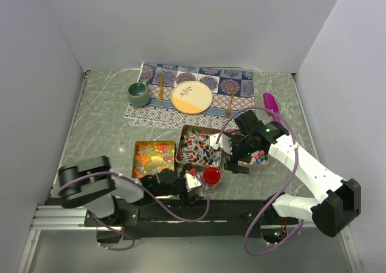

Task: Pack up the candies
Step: Reset both arms

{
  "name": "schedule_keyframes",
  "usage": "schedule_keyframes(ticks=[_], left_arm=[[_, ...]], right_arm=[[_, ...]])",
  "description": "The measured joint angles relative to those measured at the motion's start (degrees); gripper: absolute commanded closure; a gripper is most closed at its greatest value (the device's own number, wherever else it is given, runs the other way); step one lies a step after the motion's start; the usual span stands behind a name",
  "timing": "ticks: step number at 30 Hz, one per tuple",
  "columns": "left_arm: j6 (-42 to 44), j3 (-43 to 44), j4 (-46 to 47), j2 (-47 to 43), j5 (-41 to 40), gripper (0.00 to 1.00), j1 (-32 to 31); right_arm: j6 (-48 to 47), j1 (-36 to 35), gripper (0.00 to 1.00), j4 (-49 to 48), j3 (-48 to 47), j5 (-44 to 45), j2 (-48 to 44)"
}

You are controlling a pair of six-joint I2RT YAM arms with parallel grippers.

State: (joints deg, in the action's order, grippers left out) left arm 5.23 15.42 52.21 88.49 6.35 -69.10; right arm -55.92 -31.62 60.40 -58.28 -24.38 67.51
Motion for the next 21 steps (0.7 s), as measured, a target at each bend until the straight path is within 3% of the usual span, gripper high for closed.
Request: schedule_keyframes(ticks=[7, 11, 16, 18, 21], left_arm=[[0.31, 1.53, -14.53, -21.73, 4.31, 0.03, 1.09], [2.14, 8.81, -30.38, -35.71, 2.14, 0.03, 2.45], [6.91, 15.08, -41.31, -50.86, -6.93, 0.03, 5.92], [9.86, 16.72, -42.27, -53.64, -12.22, 0.03, 10.32], [13.35, 17.62, -41.72, -54.66, -16.83, 0.03, 22.95]], right_arm=[[6.27, 6.54, 0.0, 1.05, -5.09, 1.55, -0.59], [20.22, 13.6, 0.0, -5.75, -11.91, 7.23, -0.44], [42.03, 28.11, 0.0, -14.56, -14.82, 16.11, 1.14], [50.25, 33.88, 0.0, -16.2, -14.78, 21.05, 2.14], [57.88, 39.21, 0.0, -17.44, -14.75, 28.04, 2.78]])
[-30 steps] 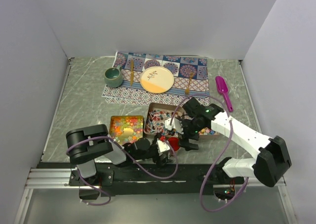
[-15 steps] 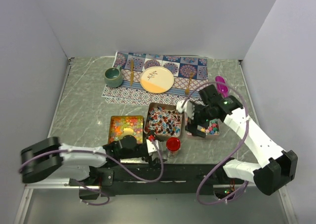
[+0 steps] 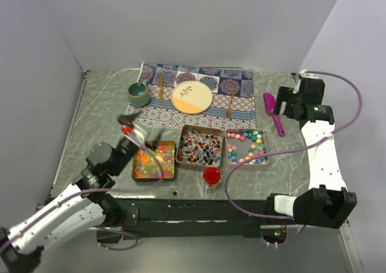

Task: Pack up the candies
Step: Reset both arms

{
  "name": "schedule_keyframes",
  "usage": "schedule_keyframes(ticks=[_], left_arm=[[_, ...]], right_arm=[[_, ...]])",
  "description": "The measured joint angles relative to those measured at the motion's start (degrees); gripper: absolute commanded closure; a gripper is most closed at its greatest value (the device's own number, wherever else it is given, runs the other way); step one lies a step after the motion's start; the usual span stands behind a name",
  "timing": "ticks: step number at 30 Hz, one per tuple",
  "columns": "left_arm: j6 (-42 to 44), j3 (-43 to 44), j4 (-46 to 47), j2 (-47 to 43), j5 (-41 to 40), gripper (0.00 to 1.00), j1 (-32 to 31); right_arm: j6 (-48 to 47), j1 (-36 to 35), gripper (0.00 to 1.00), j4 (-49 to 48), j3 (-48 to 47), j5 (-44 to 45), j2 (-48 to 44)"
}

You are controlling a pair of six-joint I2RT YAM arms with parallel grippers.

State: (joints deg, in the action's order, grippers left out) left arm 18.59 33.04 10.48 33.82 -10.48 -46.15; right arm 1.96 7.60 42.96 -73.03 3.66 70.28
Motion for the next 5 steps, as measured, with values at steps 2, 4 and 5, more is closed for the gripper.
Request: schedule_keyframes(ticks=[2, 4, 5], left_arm=[[0.28, 0.02, 0.15, 0.61, -0.59, 0.03, 10.64], [-1.27, 0.35, -0.11, 2.51, -0.44, 0.03, 20.57], [-2.36, 0.79, -0.48, 3.87, 0.37, 0.03, 24.92]], right_arm=[[2.14, 1.73, 0.0, -0.66, 0.2, 2.62, -0.09], [3.19, 2.95, 0.0, -1.77, 1.09, 3.17, -0.66], [3.54, 3.56, 0.0, -2.19, 1.9, 2.67, -1.09]])
